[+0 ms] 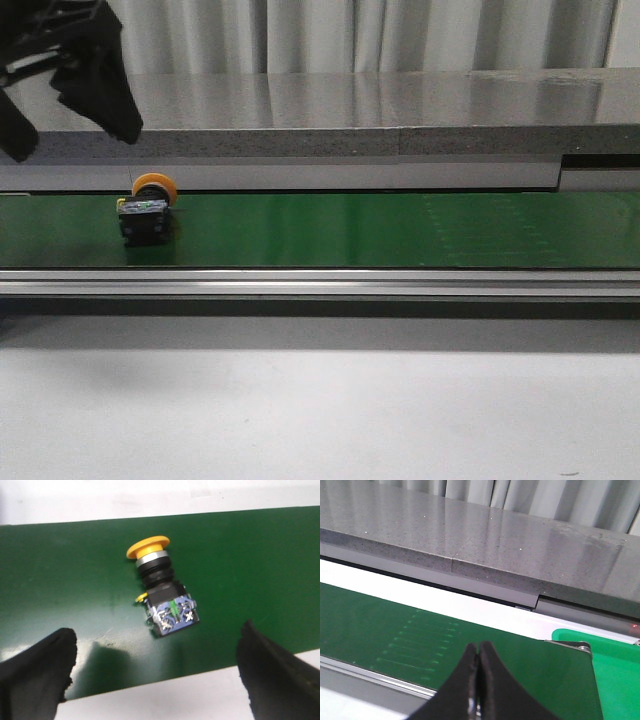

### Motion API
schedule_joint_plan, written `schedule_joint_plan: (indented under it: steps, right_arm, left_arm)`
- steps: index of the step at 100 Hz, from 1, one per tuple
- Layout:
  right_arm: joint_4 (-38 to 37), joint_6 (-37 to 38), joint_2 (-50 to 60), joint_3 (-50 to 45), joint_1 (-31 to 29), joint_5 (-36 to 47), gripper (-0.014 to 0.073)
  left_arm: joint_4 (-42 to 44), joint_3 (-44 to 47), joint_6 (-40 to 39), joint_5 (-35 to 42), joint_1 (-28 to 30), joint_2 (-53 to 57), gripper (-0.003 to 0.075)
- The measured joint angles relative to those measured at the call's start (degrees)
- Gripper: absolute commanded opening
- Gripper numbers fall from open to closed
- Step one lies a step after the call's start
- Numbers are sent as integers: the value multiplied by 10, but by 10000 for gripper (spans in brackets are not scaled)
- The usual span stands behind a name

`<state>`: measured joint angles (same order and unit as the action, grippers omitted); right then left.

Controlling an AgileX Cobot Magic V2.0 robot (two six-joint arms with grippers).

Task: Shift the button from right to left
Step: 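Lower the left gripper onto the button on the belt and grasp it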

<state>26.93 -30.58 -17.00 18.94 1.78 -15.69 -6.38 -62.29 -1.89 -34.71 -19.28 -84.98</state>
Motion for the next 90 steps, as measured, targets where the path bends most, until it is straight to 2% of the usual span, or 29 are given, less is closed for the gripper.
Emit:
schedule_joint_plan:
  steps: [38, 50, 62, 79, 90]
  right_arm:
    - [0, 0, 0, 0, 0, 0, -60]
    - [0, 0, 0, 0, 0, 0, -60]
    - [0, 0, 0, 0, 0, 0, -60]
    - [0, 0, 0, 0, 0, 0, -60]
    - [0, 0, 0, 0, 0, 0, -60]
  left_arm:
    - [55, -34, -4, 18, 0, -101, 610]
    - [84, -34, -23, 22, 1, -120, 567]
    - [97, -34, -32, 26, 9, -129, 457]
    - [105, -34, -34, 27, 13, -130, 181]
    - [110, -35, -34, 26, 13, -130, 69]
